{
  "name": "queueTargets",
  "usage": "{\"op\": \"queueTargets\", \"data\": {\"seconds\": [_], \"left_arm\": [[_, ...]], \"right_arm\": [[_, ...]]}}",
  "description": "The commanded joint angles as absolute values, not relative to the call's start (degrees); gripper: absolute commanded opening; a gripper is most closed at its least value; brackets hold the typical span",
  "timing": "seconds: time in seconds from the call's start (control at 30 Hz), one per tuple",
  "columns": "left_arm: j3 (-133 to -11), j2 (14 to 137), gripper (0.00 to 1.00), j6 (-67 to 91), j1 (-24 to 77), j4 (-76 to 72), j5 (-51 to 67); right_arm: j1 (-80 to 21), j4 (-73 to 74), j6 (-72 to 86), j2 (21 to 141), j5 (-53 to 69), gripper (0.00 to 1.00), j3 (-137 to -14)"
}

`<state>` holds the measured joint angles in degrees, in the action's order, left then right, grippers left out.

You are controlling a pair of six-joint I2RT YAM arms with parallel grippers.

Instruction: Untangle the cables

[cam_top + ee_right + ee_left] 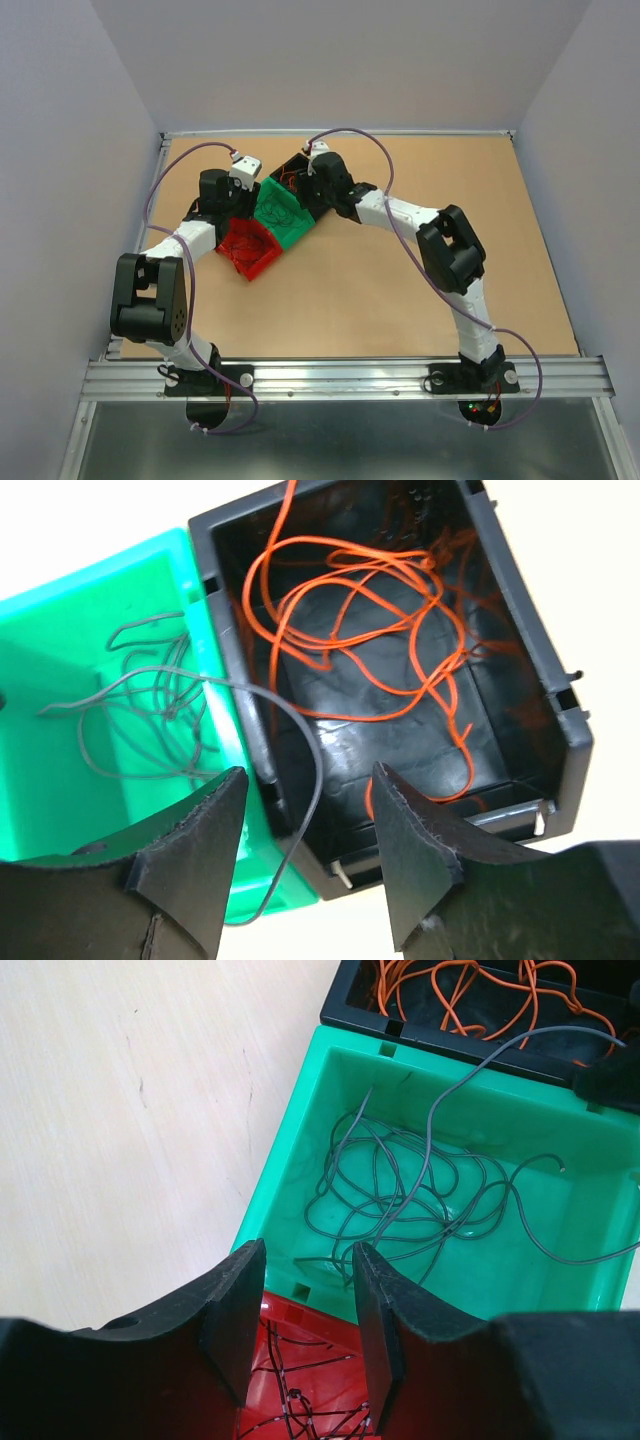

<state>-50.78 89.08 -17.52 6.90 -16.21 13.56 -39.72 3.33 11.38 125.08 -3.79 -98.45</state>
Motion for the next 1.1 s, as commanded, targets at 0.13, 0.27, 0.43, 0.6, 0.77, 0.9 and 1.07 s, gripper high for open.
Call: {"op": "queueTargets", "data": {"seconds": [0.13, 0.27, 0.43, 0.6, 0.77, 0.9, 1.07], "left_arm": [[-51.3, 86.0, 0.51, -17.9, 6.5, -18.5, 14.9], [-51.3, 86.0, 0.51, -17.9, 6.5, -18.5, 15.0], [-51.3, 86.0, 0.51, -18.1, 6.5, -18.5, 15.1], [-51.3, 86.0, 0.51, -18.1, 6.5, -18.5, 15.2], [-51.3, 85.9, 0.51, -18.2, 6.5, -18.5, 15.1], [-51.3, 86.0, 0.51, -18.2, 6.5, -18.4, 15.3], [-51.2, 85.8, 0.51, -18.2, 6.5, -18.4, 15.2]], "right_arm": [[-37.9, -2.3, 14.1, 120.5, 3.8, 0.54, -94.9], [-36.8, -3.1, 15.6, 120.9, 7.4, 0.54, -94.7], [-35.2, -3.7, 18.0, 121.6, 10.5, 0.56, -94.7], [-34.6, -5.1, 19.0, 121.6, 14.1, 0.45, -94.0], [-34.5, -6.2, 20.0, 121.7, 16.9, 0.47, -94.0], [-34.3, -6.2, 20.3, 122.4, 16.9, 0.51, -94.3], [-34.2, -6.1, 20.8, 123.9, 18.5, 0.5, -95.2]]}}
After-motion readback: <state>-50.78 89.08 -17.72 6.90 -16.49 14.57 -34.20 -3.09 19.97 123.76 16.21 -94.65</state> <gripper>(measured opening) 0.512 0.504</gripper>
